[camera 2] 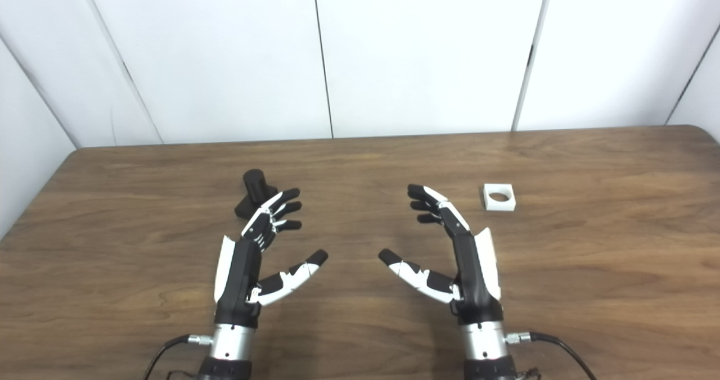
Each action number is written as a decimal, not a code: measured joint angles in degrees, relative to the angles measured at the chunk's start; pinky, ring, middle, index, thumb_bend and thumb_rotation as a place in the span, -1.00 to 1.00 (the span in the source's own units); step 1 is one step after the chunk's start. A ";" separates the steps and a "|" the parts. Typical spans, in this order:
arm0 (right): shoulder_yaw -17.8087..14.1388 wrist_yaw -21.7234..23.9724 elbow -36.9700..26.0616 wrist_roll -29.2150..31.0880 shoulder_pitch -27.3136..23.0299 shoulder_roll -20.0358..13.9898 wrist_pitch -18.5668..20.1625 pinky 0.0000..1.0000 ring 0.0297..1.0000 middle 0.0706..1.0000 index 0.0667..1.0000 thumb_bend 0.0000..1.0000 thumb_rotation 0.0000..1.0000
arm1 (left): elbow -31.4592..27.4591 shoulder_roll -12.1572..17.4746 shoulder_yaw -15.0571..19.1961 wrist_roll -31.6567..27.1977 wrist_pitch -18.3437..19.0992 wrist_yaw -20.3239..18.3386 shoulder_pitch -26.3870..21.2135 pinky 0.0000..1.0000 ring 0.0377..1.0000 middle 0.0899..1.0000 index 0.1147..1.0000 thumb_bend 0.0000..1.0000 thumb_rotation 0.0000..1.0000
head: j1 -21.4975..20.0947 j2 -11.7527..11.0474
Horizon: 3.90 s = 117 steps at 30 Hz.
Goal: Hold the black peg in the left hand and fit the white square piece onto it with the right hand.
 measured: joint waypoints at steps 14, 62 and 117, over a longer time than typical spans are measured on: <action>0.00 0.00 0.00 0.00 0.00 0.01 0.04 0.32 0.47 0.53 0.55 0.31 -0.48 | 0.10 0.04 0.10 0.06 0.00 0.00 -0.12 0.37 0.60 0.71 0.57 0.19 -0.87 | 0.09 0.18; -0.01 0.59 1.27 2.72 -1.31 -0.50 -0.20 0.29 0.44 0.53 0.55 0.30 -0.46 | 8.26 7.90 1.93 25.72 27.70 17.75 -10.38 0.60 0.85 0.84 0.47 0.49 -0.40 | 6.15 0.09; -0.45 0.63 1.44 3.72 -1.56 -0.73 -1.06 0.30 0.46 0.54 0.54 0.30 -0.43 | 15.25 12.77 -0.94 20.14 36.72 8.25 -16.12 0.87 0.96 0.93 0.44 0.58 -0.19 | 6.50 0.97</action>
